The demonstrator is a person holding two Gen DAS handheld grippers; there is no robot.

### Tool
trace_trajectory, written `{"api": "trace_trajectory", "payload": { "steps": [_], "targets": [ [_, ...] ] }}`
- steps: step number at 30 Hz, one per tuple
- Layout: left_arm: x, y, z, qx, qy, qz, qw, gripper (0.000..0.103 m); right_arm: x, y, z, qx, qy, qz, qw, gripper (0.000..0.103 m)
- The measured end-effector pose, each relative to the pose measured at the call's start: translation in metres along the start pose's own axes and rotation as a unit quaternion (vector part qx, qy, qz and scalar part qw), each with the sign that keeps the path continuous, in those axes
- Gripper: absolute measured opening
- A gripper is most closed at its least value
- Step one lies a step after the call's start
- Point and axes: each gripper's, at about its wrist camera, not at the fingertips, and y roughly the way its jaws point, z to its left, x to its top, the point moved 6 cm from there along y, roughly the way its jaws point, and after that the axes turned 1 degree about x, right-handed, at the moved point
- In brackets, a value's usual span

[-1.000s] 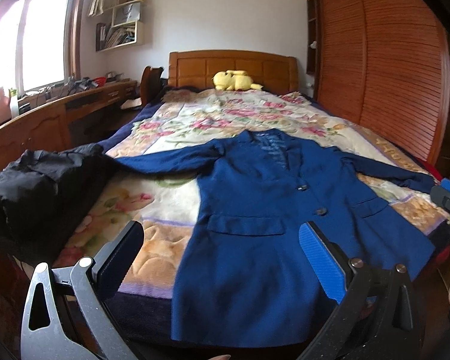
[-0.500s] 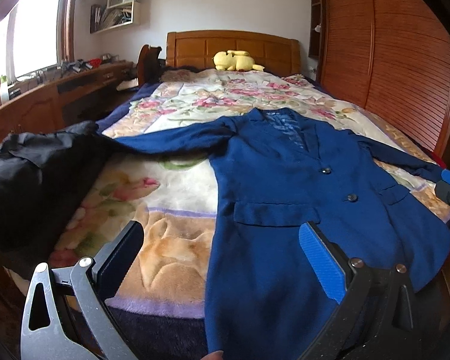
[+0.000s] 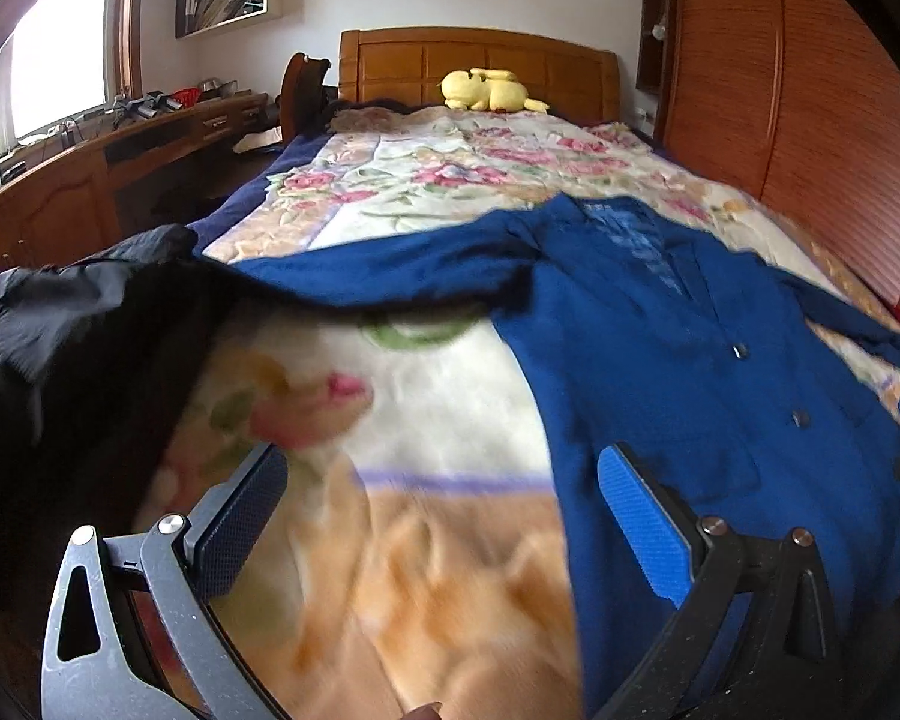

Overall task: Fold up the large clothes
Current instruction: 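Grasp the navy jacket's sleeve with the left gripper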

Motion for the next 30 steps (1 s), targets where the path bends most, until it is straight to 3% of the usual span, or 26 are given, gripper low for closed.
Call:
{"api": "trace_trajectory", "payload": {
  "steps": [6, 15, 24, 28, 30],
  "targets": [
    [0.028, 0.036, 0.022, -0.013, -0.004, 0.016, 0.9998, 0.103, 0.013, 0.010, 0.001, 0.011, -0.002, -0.008, 1.000, 0.103],
    [0.059, 0.093, 0.050, 0.029, 0.012, 0.032, 0.9990, 0.102, 0.025, 0.027, 0.015, 0.018, -0.026, -0.010, 0.999, 0.103],
    [0.080, 0.134, 0.093, 0.033, -0.055, 0.061, 0.9961, 0.097, 0.023, 0.042, 0.026, 0.024, -0.046, 0.010, 0.999, 0.103],
    [0.083, 0.157, 0.100, 0.031, -0.078, 0.084, 0.9929, 0.082, 0.032, 0.046, 0.030, 0.026, -0.055, 0.007, 0.998, 0.103],
    [0.081, 0.171, 0.110, 0.032, -0.115, 0.103, 0.9875, 0.075, 0.033, 0.047, 0.033, 0.026, -0.058, 0.004, 0.998, 0.103]
  ]
}}
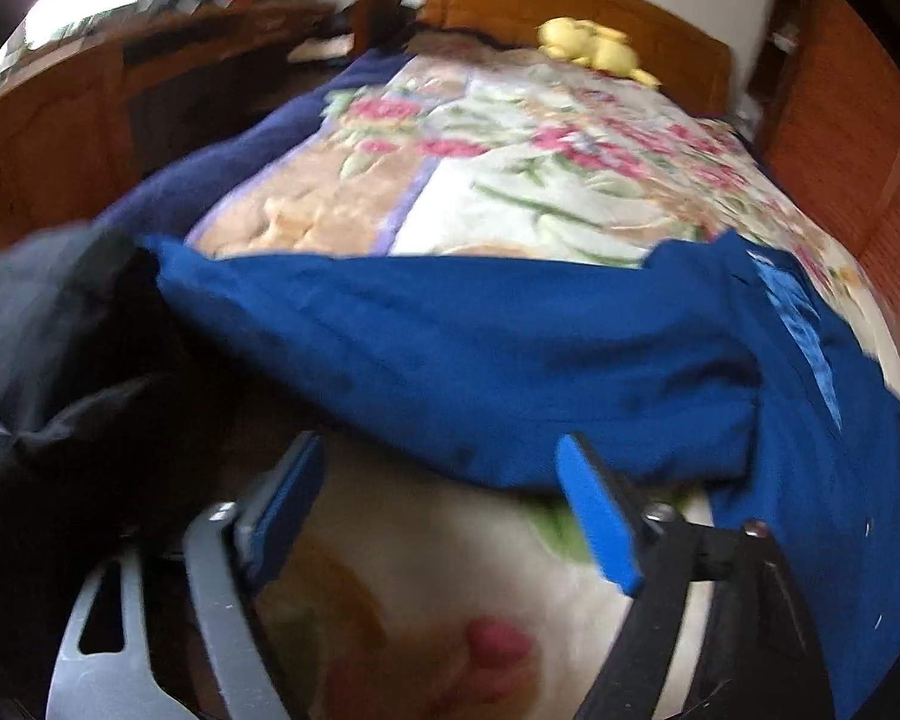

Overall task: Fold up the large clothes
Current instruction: 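Grasp the navy jacket's sleeve with the left gripper, then lift the sleeve with the left gripper and fold it across the jacket front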

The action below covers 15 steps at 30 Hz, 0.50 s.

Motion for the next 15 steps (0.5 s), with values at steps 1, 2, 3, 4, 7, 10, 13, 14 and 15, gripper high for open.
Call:
{"api": "trace_trajectory", "payload": {
  "steps": [1, 2, 3, 4, 7, 10, 13, 14, 15],
  "targets": [
    [0.000, 0.005, 0.005, -0.003, -0.016, 0.008, 0.9998, 0.071, -0.001, 0.000, 0.001, 0.001, 0.000, 0.000, 1.000, 0.103],
    [0.001, 0.010, 0.010, -0.006, -0.034, 0.015, 0.9993, 0.067, -0.002, 0.001, 0.001, 0.003, 0.000, 0.000, 1.000, 0.103],
    [0.002, 0.012, 0.013, -0.005, -0.044, 0.015, 0.9989, 0.059, -0.003, 0.002, 0.000, 0.004, 0.000, 0.000, 1.000, 0.103],
    [0.004, 0.013, 0.015, -0.002, -0.049, 0.013, 0.9987, 0.056, -0.004, 0.003, -0.001, 0.003, -0.003, 0.002, 1.000, 0.103],
    [0.009, 0.015, 0.013, -0.005, -0.052, 0.009, 0.9986, 0.049, -0.008, 0.004, -0.001, 0.000, -0.008, 0.006, 1.000, 0.103],
    [0.015, 0.018, 0.012, -0.007, -0.050, 0.006, 0.9987, 0.021, -0.012, 0.005, -0.003, 0.004, 0.001, 0.011, 1.000, 0.103],
    [0.020, 0.015, 0.003, -0.011, -0.032, -0.001, 0.9994, 0.008, -0.015, 0.004, -0.005, 0.005, 0.009, 0.013, 1.000, 0.103],
    [0.022, 0.011, -0.004, -0.009, -0.018, -0.010, 0.9997, 0.007, -0.016, 0.003, -0.006, 0.004, 0.011, 0.012, 1.000, 0.103],
    [0.024, 0.006, -0.010, -0.009, -0.005, -0.018, 0.9998, 0.006, -0.016, 0.001, -0.007, 0.003, 0.012, 0.011, 1.000, 0.103]
  ]
}}
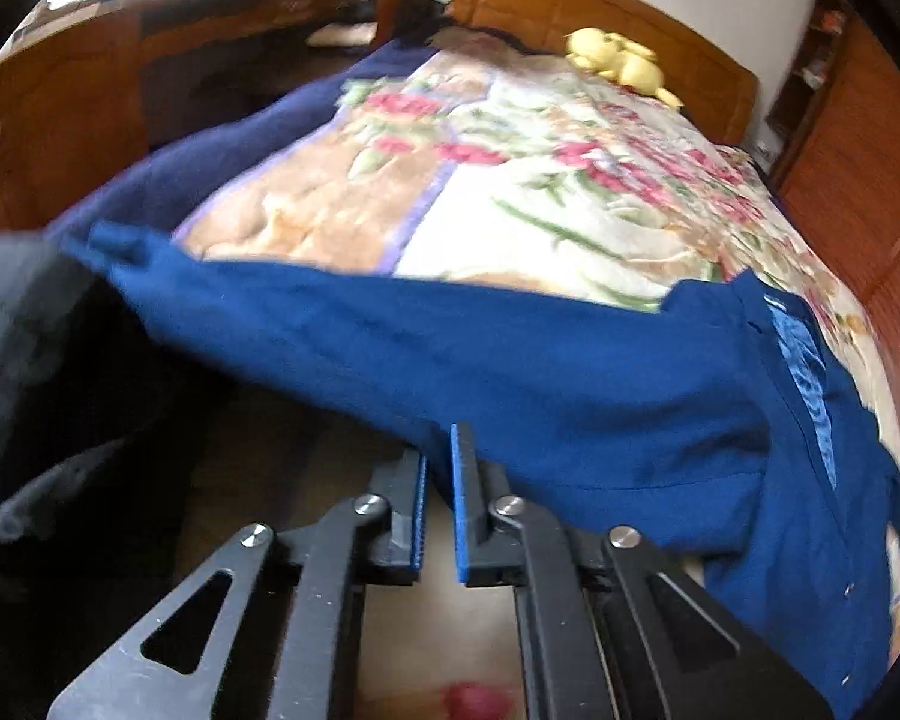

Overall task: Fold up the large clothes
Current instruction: 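Lift the sleeve with the left gripper and fold it across the jacket front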

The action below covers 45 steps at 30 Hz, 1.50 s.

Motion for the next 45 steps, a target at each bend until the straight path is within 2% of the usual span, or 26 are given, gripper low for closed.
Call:
{"api": "trace_trajectory", "payload": {
  "steps": [4, 6, 11, 15, 17, 18, 20, 21, 22, 25, 27, 30, 37, 45],
  "targets": [
    [0.009, -0.023, -0.033, -0.016, 0.047, -0.026, 0.9984, 0.003, -0.002, -0.008, -0.006, -0.007, 0.010, -0.006, 1.000, 0.103],
    [0.014, -0.036, -0.054, -0.036, 0.070, -0.036, 0.9963, 0.001, -0.004, -0.012, -0.011, -0.011, 0.019, -0.008, 1.000, 0.103],
    [0.022, -0.082, -0.127, -0.078, 0.145, -0.064, 0.9843, 0.001, -0.009, -0.022, -0.025, -0.023, 0.040, -0.014, 0.999, 0.103],
    [0.028, -0.104, -0.153, -0.086, 0.156, -0.065, 0.9819, 0.001, -0.013, -0.032, -0.035, -0.024, 0.062, -0.017, 0.998, 0.103],
    [0.028, -0.102, -0.143, -0.069, 0.147, -0.047, 0.9855, 0.002, -0.013, -0.038, -0.035, -0.024, 0.063, -0.022, 0.998, 0.103],
    [0.025, -0.100, -0.135, -0.076, 0.140, -0.038, 0.9866, 0.002, -0.012, -0.040, -0.035, -0.024, 0.061, -0.024, 0.998, 0.103],
    [0.018, -0.093, -0.113, -0.080, 0.121, -0.026, 0.9891, 0.007, -0.010, -0.043, -0.033, -0.023, 0.055, -0.031, 0.998, 0.103],
    [0.013, -0.088, -0.100, -0.066, 0.113, -0.024, 0.9911, 0.013, -0.009, -0.042, -0.031, -0.022, 0.053, -0.033, 0.998, 0.103],
    [0.006, -0.084, -0.089, -0.054, 0.106, -0.020, 0.9927, 0.015, -0.011, -0.042, -0.032, -0.020, 0.052, -0.035, 0.998, 0.103],
    [-0.012, -0.062, -0.052, -0.037, 0.075, 0.013, 0.9964, 0.017, -0.012, -0.039, -0.028, -0.012, 0.051, -0.038, 0.998, 0.103],
    [-0.022, -0.048, -0.031, -0.013, 0.058, 0.029, 0.9978, 0.017, -0.014, -0.035, -0.024, -0.007, 0.048, -0.038, 0.998, 0.103],
    [-0.032, -0.031, -0.010, -0.012, 0.023, 0.041, 0.9988, 0.017, -0.015, -0.031, -0.021, -0.004, 0.039, -0.037, 0.999, 0.103],
    [-0.028, 0.002, 0.011, -0.029, -0.050, 0.053, 0.9969, 0.018, -0.011, -0.019, -0.026, -0.003, 0.040, -0.026, 0.999, 0.103],
    [-0.018, 0.021, 0.015, -0.027, -0.077, 0.053, 0.9953, 0.018, -0.010, -0.011, -0.027, -0.006, 0.044, -0.017, 0.999, 0.103]
  ]
}}
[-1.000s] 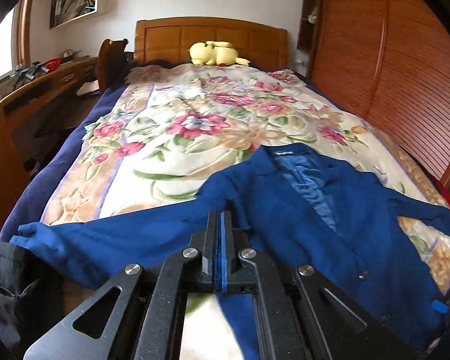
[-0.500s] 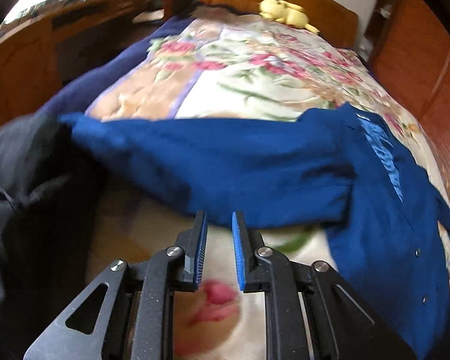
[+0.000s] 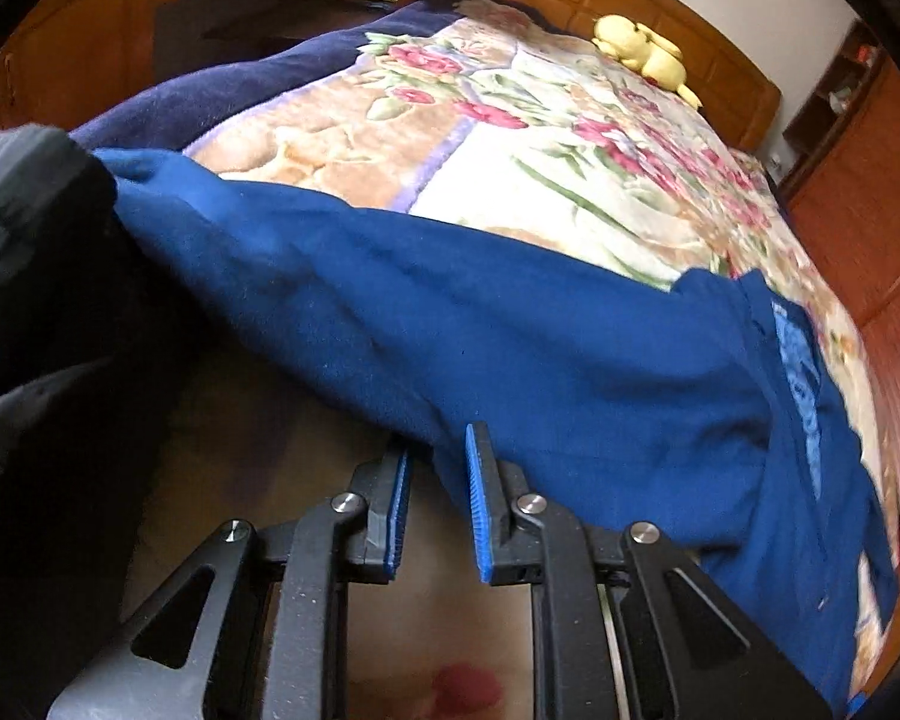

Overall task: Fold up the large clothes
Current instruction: 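Lift the sleeve with the left gripper and fold it across the jacket front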

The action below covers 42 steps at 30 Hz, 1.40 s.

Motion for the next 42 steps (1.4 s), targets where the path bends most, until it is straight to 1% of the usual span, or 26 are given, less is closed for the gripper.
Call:
{"api": "trace_trajectory", "payload": {
  "steps": [1, 4, 6, 8, 9, 10, 11, 13, 17, 19, 21, 24, 27, 29, 30, 32, 33, 34, 36, 38, 40, 42],
  "targets": [
    [0.001, 0.002, 0.000, 0.004, 0.000, 0.001, 1.0000, 0.019, 0.000, 0.001, 0.000, 0.000, 0.000, 0.001, 1.000, 0.103],
    [0.002, 0.010, 0.004, 0.034, 0.003, 0.008, 0.9994, 0.019, 0.000, 0.003, 0.002, 0.001, -0.003, 0.002, 1.000, 0.103],
    [0.005, 0.014, 0.005, 0.037, 0.002, 0.012, 0.9992, 0.019, 0.001, 0.003, 0.002, 0.002, -0.004, 0.001, 1.000, 0.103],
    [0.009, 0.014, 0.004, 0.049, 0.001, 0.007, 0.9988, 0.019, 0.001, 0.003, 0.003, 0.002, -0.006, -0.001, 1.000, 0.103],
    [0.011, 0.011, 0.003, 0.053, 0.003, -0.002, 0.9986, 0.019, 0.002, 0.002, 0.003, 0.002, -0.007, -0.002, 1.000, 0.103],
    [0.013, 0.008, 0.000, 0.048, 0.011, -0.012, 0.9987, 0.009, 0.001, 0.002, 0.002, 0.001, -0.008, -0.003, 1.000, 0.103],
    [0.014, 0.003, -0.007, 0.043, 0.029, -0.022, 0.9984, 0.003, 0.001, 0.002, 0.002, 0.001, -0.009, -0.003, 1.000, 0.103],
    [0.017, -0.009, -0.023, 0.054, 0.071, -0.052, 0.9947, 0.002, 0.000, 0.000, 0.003, 0.001, -0.010, -0.004, 1.000, 0.103],
    [0.019, -0.036, -0.066, 0.018, 0.111, -0.079, 0.9905, 0.002, -0.001, -0.004, 0.000, 0.000, -0.011, -0.009, 1.000, 0.103],
    [0.014, -0.051, -0.097, 0.005, 0.147, -0.089, 0.9851, 0.002, 0.000, -0.008, -0.003, -0.002, -0.007, -0.014, 1.000, 0.103],
    [0.006, -0.067, -0.130, -0.019, 0.182, -0.092, 0.9787, 0.002, 0.001, -0.014, -0.008, -0.006, -0.002, -0.020, 1.000, 0.103],
    [-0.013, -0.090, -0.188, -0.049, 0.242, -0.098, 0.9641, 0.002, 0.000, -0.026, -0.020, -0.018, 0.009, -0.032, 0.999, 0.103],
    [-0.040, -0.101, -0.243, -0.069, 0.299, -0.086, 0.9480, 0.002, -0.003, -0.040, -0.036, -0.034, 0.022, -0.043, 0.998, 0.103],
    [-0.052, -0.104, -0.267, -0.070, 0.322, -0.080, 0.9406, 0.002, -0.008, -0.046, -0.045, -0.037, 0.033, -0.046, 0.998, 0.103],
    [-0.061, -0.101, -0.280, -0.068, 0.338, -0.069, 0.9363, 0.002, -0.010, -0.049, -0.050, -0.039, 0.038, -0.045, 0.997, 0.103],
    [-0.076, -0.096, -0.290, -0.069, 0.354, -0.049, 0.9312, 0.003, -0.016, -0.053, -0.055, -0.046, 0.042, -0.045, 0.997, 0.103],
    [-0.081, -0.095, -0.293, -0.068, 0.359, -0.045, 0.9298, 0.004, -0.018, -0.056, -0.057, -0.051, 0.042, -0.046, 0.997, 0.103],
    [-0.089, -0.094, -0.295, -0.069, 0.365, -0.042, 0.9276, 0.008, -0.020, -0.058, -0.057, -0.055, 0.041, -0.046, 0.997, 0.103],
    [-0.104, -0.094, -0.298, -0.065, 0.380, -0.037, 0.9218, 0.011, -0.024, -0.063, -0.060, -0.061, 0.040, -0.047, 0.996, 0.103],
    [-0.117, -0.097, -0.296, -0.053, 0.387, -0.039, 0.9196, 0.012, -0.025, -0.065, -0.059, -0.064, 0.041, -0.046, 0.996, 0.103],
    [-0.129, -0.103, -0.290, -0.051, 0.387, -0.037, 0.9199, 0.012, -0.025, -0.067, -0.060, -0.063, 0.045, -0.044, 0.996, 0.103],
    [-0.142, -0.113, -0.279, -0.044, 0.392, -0.036, 0.9183, 0.013, -0.024, -0.068, -0.060, -0.062, 0.046, -0.045, 0.996, 0.103]
  ]
}}
